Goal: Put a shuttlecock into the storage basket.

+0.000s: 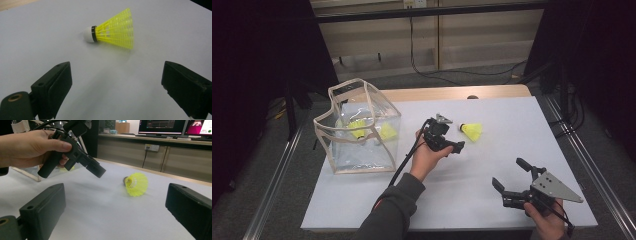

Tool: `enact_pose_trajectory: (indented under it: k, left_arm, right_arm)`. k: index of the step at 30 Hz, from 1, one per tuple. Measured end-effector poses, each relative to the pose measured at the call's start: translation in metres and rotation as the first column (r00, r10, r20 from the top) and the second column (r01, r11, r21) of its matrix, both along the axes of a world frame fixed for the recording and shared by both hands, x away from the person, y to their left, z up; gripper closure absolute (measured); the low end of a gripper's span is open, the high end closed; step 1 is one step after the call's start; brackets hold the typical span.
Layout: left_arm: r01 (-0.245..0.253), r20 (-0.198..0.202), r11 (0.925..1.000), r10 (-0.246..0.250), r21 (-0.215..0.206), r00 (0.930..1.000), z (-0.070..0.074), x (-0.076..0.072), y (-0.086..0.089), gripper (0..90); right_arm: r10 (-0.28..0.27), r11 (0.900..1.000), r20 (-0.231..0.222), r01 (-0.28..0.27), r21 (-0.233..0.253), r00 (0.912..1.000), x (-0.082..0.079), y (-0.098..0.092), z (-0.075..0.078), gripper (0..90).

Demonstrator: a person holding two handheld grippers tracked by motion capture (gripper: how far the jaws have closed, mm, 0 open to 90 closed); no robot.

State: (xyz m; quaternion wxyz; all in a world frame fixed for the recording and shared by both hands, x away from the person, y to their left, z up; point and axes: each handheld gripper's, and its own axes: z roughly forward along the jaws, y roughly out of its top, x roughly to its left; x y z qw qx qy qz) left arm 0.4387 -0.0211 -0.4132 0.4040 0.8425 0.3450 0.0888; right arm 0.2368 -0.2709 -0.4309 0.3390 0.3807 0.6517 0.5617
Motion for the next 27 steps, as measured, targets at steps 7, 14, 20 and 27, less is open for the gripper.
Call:
enact_pose_trajectory:
  k: [7, 14, 20, 27]
  left_arm:
    - [-0.002, -0.006, 1.0, 0.002, -0.003, 1.0, -0.004, 0.003, -0.005, 9.5]
    - [-0.008, -0.003, 0.9999, 0.008, -0.008, 1.0, -0.007, 0.005, -0.01, 9.4]
    - [-0.007, -0.004, 0.9999, 0.007, -0.008, 1.0, -0.009, 0.008, -0.015, 9.5]
    - [-0.013, -0.007, 0.9999, 0.013, -0.009, 0.9999, -0.013, 0.01, -0.021, 9.4]
  right_arm:
    - [0.001, 1.0, 0.001, -0.001, 0.001, 1.0, 0.0, 0.001, 0.0, 2.8]
    - [0.001, 1.0, 0.0, -0.001, 0.0, 1.0, 0.0, 0.0, 0.0, 2.8]
    - [0.001, 1.0, 0.0, -0.001, -0.004, 1.0, 0.0, 0.0, 0.0, 2.8]
    - [-0.001, 1.0, 0.001, 0.001, 0.001, 1.0, 0.0, -0.001, 0.0, 2.8]
